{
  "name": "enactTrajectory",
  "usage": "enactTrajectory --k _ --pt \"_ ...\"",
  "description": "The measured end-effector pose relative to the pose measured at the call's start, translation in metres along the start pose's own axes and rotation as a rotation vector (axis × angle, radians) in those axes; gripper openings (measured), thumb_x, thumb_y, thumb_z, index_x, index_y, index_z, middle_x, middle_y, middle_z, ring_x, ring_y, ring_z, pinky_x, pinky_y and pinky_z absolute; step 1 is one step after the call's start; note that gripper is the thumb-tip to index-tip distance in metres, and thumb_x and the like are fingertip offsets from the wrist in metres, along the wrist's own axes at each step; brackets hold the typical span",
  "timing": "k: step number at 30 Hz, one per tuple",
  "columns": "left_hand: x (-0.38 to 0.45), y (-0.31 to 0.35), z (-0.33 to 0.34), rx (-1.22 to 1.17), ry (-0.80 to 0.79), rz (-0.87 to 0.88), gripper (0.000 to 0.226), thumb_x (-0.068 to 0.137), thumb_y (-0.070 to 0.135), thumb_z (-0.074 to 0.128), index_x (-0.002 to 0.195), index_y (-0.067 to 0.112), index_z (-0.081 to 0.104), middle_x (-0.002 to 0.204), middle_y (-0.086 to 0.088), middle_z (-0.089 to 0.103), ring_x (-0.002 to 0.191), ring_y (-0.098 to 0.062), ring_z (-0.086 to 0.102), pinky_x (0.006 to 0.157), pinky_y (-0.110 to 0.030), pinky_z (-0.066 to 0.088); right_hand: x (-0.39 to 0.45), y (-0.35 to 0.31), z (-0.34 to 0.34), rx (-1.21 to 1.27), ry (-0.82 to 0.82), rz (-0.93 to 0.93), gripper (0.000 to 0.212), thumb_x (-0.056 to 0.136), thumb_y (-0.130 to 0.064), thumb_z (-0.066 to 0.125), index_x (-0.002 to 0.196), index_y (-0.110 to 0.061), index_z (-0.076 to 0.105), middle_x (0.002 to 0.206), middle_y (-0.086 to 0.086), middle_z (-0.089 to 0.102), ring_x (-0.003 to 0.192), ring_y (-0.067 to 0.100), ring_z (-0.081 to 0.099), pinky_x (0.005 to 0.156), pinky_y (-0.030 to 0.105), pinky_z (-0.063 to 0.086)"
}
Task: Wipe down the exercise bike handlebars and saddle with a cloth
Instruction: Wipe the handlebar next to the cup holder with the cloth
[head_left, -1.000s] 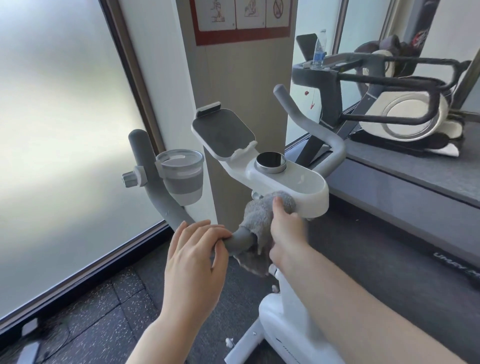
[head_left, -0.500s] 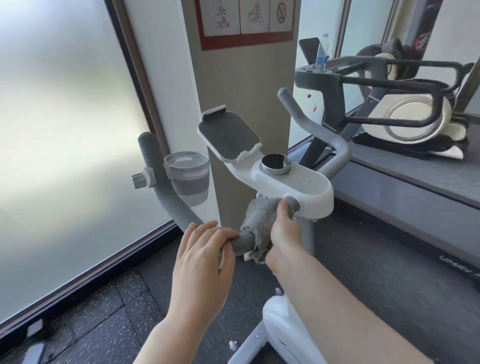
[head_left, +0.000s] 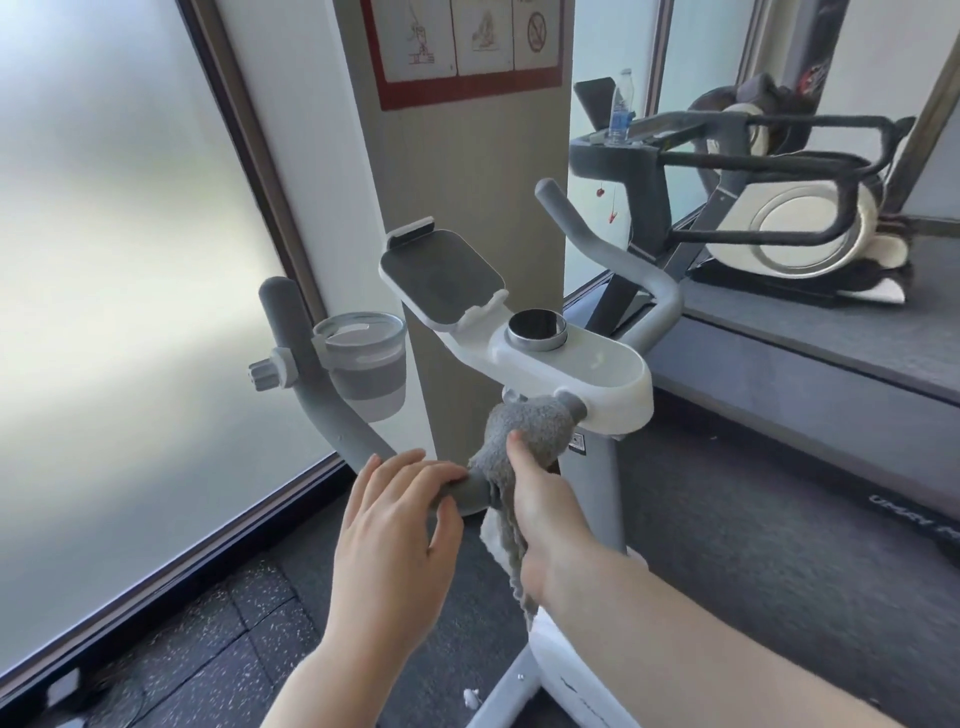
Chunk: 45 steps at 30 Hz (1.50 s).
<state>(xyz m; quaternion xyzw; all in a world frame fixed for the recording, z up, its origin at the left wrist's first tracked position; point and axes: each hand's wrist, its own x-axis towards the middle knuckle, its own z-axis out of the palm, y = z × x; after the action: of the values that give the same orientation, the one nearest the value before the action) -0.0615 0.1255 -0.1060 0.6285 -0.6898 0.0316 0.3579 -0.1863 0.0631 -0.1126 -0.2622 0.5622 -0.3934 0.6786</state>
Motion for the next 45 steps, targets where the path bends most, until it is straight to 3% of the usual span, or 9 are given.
enactTrajectory --k 5,11,14,18,28,33,38,41,45 --pt "0.000 0.000 0.001 -0.001 0.001 -0.008 0.028 0.087 0.030 0.042 0.101 0.028 0.066 0.104 0.020 0.064 0.116 -0.007 0.050 0.111 -0.039 0.032 -0.007 0.013 0.005 0.119 -0.068 0.045 0.073 0.080 -0.074 0.050 0.108 -0.008 0.063 0.114 0.024 0.065 0.097 0.033 0.066 0.085 0.040 0.052" --pt "0.002 0.001 0.000 -0.009 0.010 -0.002 0.027 0.086 0.028 0.044 0.099 0.027 0.068 0.102 0.019 0.065 0.111 -0.008 0.054 0.108 -0.042 0.034 0.021 -0.044 0.004 0.164 0.169 -0.124 0.052 0.093 -0.054 0.048 0.117 -0.009 0.057 0.115 0.012 0.064 0.101 0.029 0.063 0.091 0.041 0.052" --pt "0.005 0.002 -0.001 -0.033 0.022 -0.002 0.026 0.086 0.028 0.044 0.098 0.027 0.067 0.104 0.020 0.064 0.107 -0.005 0.054 0.110 -0.040 0.032 0.020 -0.052 -0.007 0.312 0.154 -0.141 0.026 0.094 -0.046 0.054 0.089 -0.020 0.055 0.091 0.000 0.064 0.077 0.016 0.062 0.070 0.032 0.053" --pt "-0.003 0.001 -0.001 -0.047 0.015 0.016 0.025 0.086 0.026 0.046 0.101 0.027 0.066 0.106 0.021 0.063 0.112 -0.005 0.054 0.112 -0.037 0.028 0.016 -0.030 0.006 0.358 0.049 -0.124 0.043 0.091 -0.055 0.052 0.110 -0.019 0.062 0.110 0.009 0.069 0.091 0.025 0.068 0.081 0.042 0.056" --pt "-0.007 0.000 -0.001 -0.038 -0.011 0.024 0.028 0.085 0.026 0.048 0.107 0.027 0.065 0.111 0.020 0.063 0.120 -0.006 0.050 0.113 -0.037 0.027 0.010 -0.031 0.003 0.304 0.004 -0.015 0.046 0.089 -0.058 0.051 0.105 -0.016 0.061 0.105 0.011 0.068 0.090 0.027 0.067 0.079 0.040 0.055" --pt "-0.008 0.002 0.000 -0.035 -0.008 0.011 0.029 0.084 0.024 0.053 0.109 0.027 0.065 0.114 0.019 0.064 0.123 -0.006 0.048 0.114 -0.039 0.028 0.017 -0.055 -0.010 0.280 0.159 -0.057 0.033 0.092 -0.049 0.054 0.088 -0.017 0.048 0.101 0.008 0.061 0.103 0.027 0.060 0.087 0.045 0.052" --pt "-0.009 0.002 0.001 -0.043 -0.005 0.010 0.029 0.083 0.021 0.056 0.109 0.026 0.066 0.112 0.018 0.063 0.121 -0.007 0.048 0.113 -0.038 0.029 0.004 -0.047 0.000 0.208 0.118 -0.021 0.061 0.085 -0.060 0.055 0.113 -0.006 0.051 0.110 0.005 0.062 0.102 0.030 0.063 0.087 0.044 0.052" --pt "-0.006 0.001 -0.001 -0.031 -0.022 -0.002 0.027 0.083 0.022 0.056 0.107 0.026 0.067 0.109 0.017 0.064 0.118 -0.009 0.052 0.110 -0.041 0.034 0.031 -0.053 -0.012 0.251 0.203 -0.038 0.078 0.049 -0.067 0.070 0.105 -0.015 0.055 0.104 0.005 0.068 0.090 0.028 0.068 0.073 0.048 0.058" --pt "-0.010 0.005 0.000 -0.049 -0.001 -0.013 0.027 0.082 0.020 0.056 0.106 0.025 0.067 0.109 0.018 0.064 0.118 -0.009 0.051 0.112 -0.039 0.032 0.005 -0.037 -0.003 0.207 0.118 -0.055 0.044 0.091 -0.059 0.049 0.090 -0.015 0.052 0.098 0.002 0.065 0.088 0.022 0.061 0.082 0.038 0.053"
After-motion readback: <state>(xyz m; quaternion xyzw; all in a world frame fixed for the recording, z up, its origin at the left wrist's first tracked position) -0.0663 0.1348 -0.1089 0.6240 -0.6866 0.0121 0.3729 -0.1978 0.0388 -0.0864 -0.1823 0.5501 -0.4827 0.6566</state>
